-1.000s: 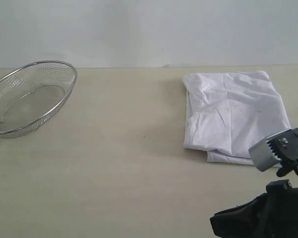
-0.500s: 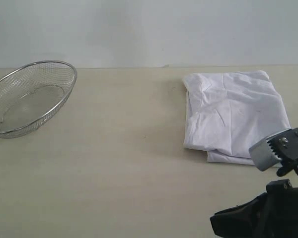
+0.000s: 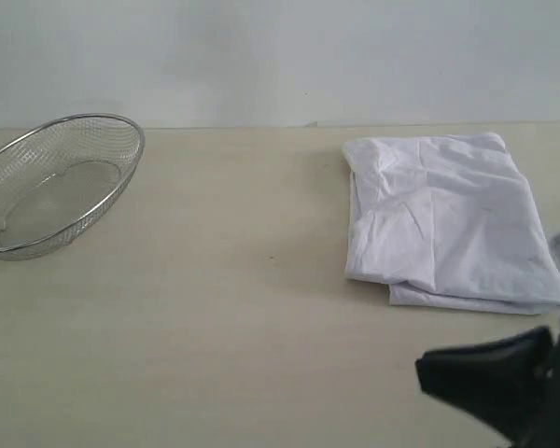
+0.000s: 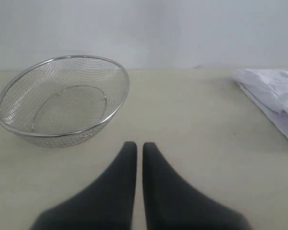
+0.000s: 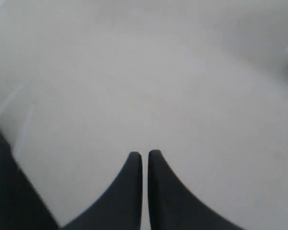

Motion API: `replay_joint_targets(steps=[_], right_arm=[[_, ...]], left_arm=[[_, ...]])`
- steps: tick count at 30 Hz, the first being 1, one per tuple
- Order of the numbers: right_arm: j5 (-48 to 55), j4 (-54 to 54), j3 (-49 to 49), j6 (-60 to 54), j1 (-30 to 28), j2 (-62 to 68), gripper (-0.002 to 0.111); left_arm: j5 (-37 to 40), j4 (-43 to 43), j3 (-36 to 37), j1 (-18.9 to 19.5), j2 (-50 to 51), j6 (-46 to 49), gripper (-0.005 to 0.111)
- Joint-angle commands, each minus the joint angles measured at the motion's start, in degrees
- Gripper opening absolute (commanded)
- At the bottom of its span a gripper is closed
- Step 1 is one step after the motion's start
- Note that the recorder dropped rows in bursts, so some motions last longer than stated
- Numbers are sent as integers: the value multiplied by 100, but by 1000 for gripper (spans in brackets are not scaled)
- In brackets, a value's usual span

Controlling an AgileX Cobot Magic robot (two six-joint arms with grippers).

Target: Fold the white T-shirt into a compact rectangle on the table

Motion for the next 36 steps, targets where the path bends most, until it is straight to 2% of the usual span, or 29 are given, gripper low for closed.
replay_joint_targets(steps=[1, 8, 16, 21, 31, 36], right_arm=[[-687, -240, 1, -119, -573, -1290, 0], [-1050, -645, 1, -155, -1664, -2796, 0], [-1111, -894, 90, -155, -2764, -3394, 0], [-1232, -856, 465, 24, -2819, -3432, 0], [-1209, -841, 503, 617, -2819, -3389, 0], [-1256, -1467, 919, 760, -2819, -3393, 0]], left_arm=[[-7, 9, 14, 10, -12, -33, 5], [-7, 9, 14, 10, -12, -33, 5], [-7, 9, 14, 10, -12, -33, 5], [-7, 9, 14, 10, -12, -33, 5], [-7, 9, 14, 10, -12, -33, 5], [-7, 9, 14, 10, -12, -33, 5]])
